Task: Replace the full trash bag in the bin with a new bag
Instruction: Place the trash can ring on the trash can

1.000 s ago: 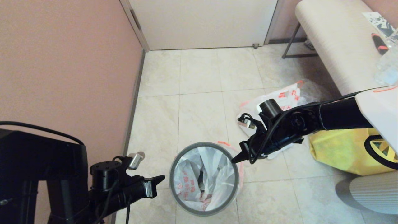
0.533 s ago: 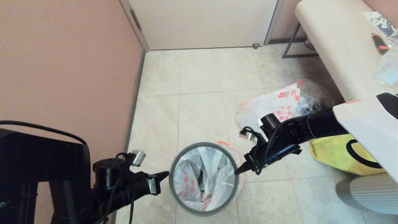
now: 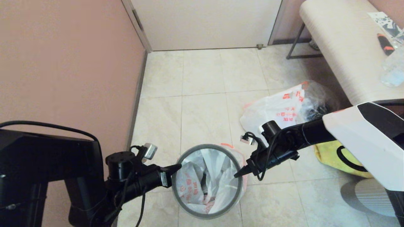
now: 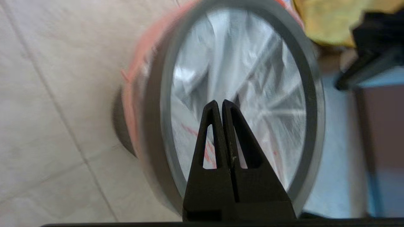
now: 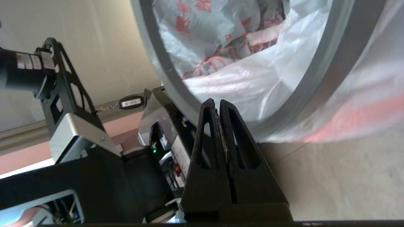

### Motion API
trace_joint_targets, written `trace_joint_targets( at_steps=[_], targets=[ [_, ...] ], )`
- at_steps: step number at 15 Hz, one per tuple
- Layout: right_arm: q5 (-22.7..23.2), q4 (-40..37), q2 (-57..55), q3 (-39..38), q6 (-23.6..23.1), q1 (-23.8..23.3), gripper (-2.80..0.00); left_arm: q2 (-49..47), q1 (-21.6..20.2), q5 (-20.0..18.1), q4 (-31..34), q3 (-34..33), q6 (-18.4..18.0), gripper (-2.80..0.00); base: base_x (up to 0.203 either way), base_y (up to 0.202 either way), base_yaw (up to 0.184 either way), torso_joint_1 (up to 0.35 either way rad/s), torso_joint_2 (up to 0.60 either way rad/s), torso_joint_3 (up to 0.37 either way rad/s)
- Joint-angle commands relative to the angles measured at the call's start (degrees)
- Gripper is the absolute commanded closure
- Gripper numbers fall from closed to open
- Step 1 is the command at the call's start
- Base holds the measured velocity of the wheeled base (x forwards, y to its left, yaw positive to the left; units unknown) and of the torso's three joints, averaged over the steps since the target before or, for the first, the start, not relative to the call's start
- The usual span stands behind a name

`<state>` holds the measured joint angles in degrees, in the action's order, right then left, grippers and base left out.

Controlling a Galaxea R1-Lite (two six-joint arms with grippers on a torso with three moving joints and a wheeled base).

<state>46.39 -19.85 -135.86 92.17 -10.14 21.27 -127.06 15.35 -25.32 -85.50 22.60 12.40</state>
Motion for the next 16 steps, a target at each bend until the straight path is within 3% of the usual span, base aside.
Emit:
trace_joint_targets(
  at_steps=[1,4,11,13,16],
  targets=[
    [0.3,-0.1,-1.7,0.8,-0.1,0.2,0.00,-0.8,0.1,-0.7,1.7,1.9,0.0,0.00,0.000,0.000,0.000,0.000,0.00,0.000],
    [0.2,-0.1,-1.3,0.8,-0.1,0.2,0.00,-3.9,-0.3,-0.8,7.0,6.0,-2.7,0.00,0.000,0.000,0.000,0.000,0.00,0.000],
    [-0.2,3.0,-6.1,3.0,-0.3,-0.1,0.00,-9.7,-1.7,0.6,8.4,10.7,-5.3,0.00,0.000,0.000,0.000,0.000,0.00,0.000],
    [-3.4,3.1,-7.9,4.8,0.1,0.1,0.00,-9.9,-1.7,0.8,8.3,11.1,-5.7,0.00,0.000,0.000,0.000,0.000,0.00,0.000],
    [-4.3,2.8,-6.4,4.7,0.2,0.2,0.00,-9.6,-1.5,1.0,7.9,11.2,-5.8,0.00,0.000,0.000,0.000,0.000,0.00,0.000]
  ],
)
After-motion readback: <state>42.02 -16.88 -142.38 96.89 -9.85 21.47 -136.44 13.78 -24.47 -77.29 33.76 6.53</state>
